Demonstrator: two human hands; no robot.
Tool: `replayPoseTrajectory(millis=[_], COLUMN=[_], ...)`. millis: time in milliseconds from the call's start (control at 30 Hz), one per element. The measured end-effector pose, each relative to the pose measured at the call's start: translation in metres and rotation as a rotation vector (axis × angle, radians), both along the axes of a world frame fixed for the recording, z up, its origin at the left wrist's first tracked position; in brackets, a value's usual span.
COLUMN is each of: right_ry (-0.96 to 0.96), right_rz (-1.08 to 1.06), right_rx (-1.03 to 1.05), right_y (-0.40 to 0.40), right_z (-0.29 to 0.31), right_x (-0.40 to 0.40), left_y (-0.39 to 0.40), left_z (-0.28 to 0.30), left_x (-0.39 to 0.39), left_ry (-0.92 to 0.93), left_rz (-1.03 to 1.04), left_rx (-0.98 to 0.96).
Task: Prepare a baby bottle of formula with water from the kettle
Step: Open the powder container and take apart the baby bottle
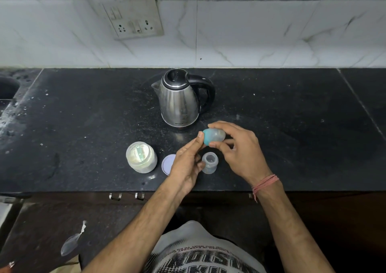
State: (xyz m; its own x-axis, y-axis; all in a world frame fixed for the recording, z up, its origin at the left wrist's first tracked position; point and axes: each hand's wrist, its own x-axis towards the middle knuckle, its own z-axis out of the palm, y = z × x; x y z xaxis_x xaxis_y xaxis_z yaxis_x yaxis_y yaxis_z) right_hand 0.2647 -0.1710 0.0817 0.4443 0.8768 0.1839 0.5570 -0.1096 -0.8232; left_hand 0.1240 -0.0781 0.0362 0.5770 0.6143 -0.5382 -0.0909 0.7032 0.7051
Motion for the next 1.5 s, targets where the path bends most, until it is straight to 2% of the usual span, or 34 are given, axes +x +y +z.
replayPoseTrajectory(millis=[400,500,633,767,967,1167,1367,1500], right_ry=[-0.037,0.007,-0.052,-0.033,-0.059,0.002,0.08,-0.031], right_rz=[0.102,0.009,-0.122,-0.116,-0.033,0.003,-0.21,-0.335], right_rx=[-0.028,-0.081,-0.101,-0.033,-0.006,-0.031,-0.05,-0.17], right_y=[-0.007,-0.003,-0.003,-0.004,-0.007,-0.009,-0.025,-0.042], right_z=[-0.004,-0.002,-0.006,-0.008,-0.006,0.001,-0.004,-0.026], right_x=[0.001,-0.01,-0.017,-0.018,-0.024,-0.015,0.004,0.029], left_y=[-0.004,-0.004,-0.005,-0.006,0.002,-0.004,0.0,-0.004], left_z=[0.005,0.008,0.013,0.02,0.021,0.023,0.016,0.019], left_x=[-0.007,-0.009,-0.007,-0.006,-0.006,-0.009,-0.007,-0.005], left_ry=[-0.004,0.011,0.055,0.06,0.099,0.078,0.079,0.067], left_rz=[-0.013,0.013,0.012,-0.002,0.097,0.102,0.14,0.134], left_rx=[-0.003,0.057,0.195,0.165,0.004,-0.025,-0.062,-0.065])
